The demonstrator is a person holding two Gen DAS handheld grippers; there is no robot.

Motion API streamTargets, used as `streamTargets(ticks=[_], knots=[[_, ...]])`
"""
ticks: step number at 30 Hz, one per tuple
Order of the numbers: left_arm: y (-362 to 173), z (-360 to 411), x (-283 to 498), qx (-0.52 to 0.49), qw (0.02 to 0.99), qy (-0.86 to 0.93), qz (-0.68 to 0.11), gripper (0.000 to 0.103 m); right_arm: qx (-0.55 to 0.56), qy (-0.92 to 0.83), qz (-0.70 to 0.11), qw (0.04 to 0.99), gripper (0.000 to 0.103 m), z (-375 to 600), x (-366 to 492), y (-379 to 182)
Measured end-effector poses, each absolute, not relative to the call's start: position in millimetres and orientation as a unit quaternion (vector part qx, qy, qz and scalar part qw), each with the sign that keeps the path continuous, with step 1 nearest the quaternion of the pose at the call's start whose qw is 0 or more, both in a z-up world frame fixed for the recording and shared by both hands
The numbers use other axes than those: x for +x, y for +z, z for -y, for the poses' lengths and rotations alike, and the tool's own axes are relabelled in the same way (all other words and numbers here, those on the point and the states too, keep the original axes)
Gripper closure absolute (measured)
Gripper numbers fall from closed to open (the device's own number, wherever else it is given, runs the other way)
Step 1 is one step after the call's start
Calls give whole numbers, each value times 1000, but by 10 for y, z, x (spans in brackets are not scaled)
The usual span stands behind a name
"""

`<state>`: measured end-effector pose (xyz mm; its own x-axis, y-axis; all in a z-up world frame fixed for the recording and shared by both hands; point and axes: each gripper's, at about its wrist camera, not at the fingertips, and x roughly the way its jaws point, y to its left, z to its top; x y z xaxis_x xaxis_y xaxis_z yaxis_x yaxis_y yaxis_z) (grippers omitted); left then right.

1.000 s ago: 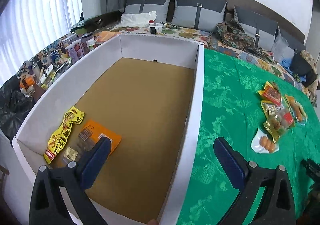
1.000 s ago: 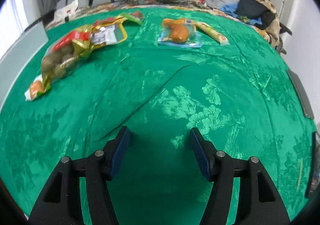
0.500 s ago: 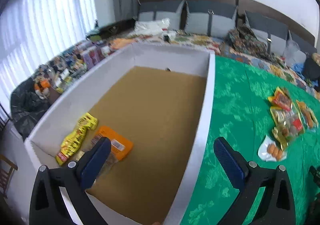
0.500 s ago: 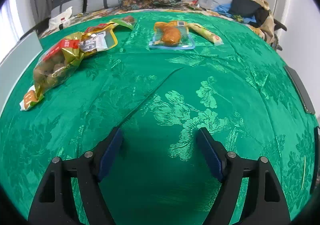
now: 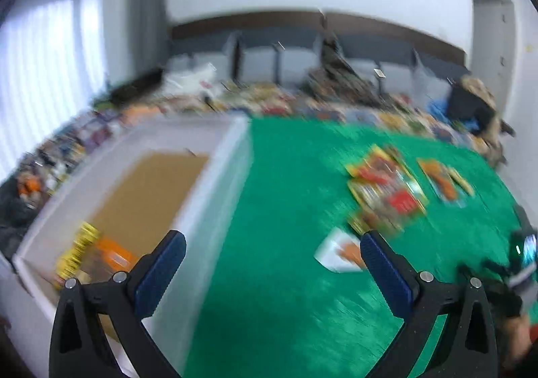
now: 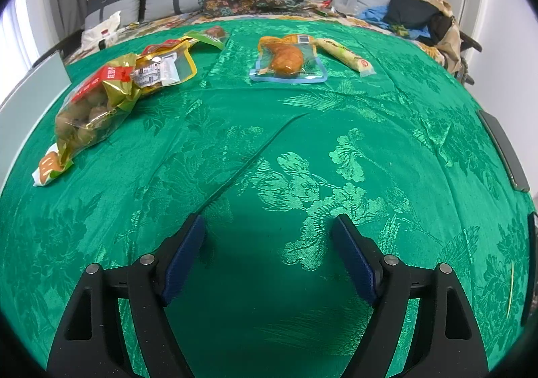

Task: Organize snacks
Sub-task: 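Move the left tool toward the white tray of three sausages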

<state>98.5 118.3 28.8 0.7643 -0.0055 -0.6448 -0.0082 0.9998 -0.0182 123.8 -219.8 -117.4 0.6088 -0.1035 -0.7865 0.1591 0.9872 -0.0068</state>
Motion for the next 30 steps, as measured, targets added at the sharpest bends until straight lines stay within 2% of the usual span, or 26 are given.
streamTargets(ticks=[7,16,23,30], knots=[[-588,-846,1209,-11,886,-41,-462,0,32,-73,-436,896,20,2200,1238,-1174],[-1114,-840,1284,7,856,-12,-517,0,32,-73,-437,896,20,2201,1236,-1171],[-1057,-881,1131,5,877,-13,-480,0,32,-73,-437,896,20,2200,1237,-1173],[-1036,-905,1075,9,880,-19,-474,0,32,-73,-437,896,20,2202,1234,-1171]])
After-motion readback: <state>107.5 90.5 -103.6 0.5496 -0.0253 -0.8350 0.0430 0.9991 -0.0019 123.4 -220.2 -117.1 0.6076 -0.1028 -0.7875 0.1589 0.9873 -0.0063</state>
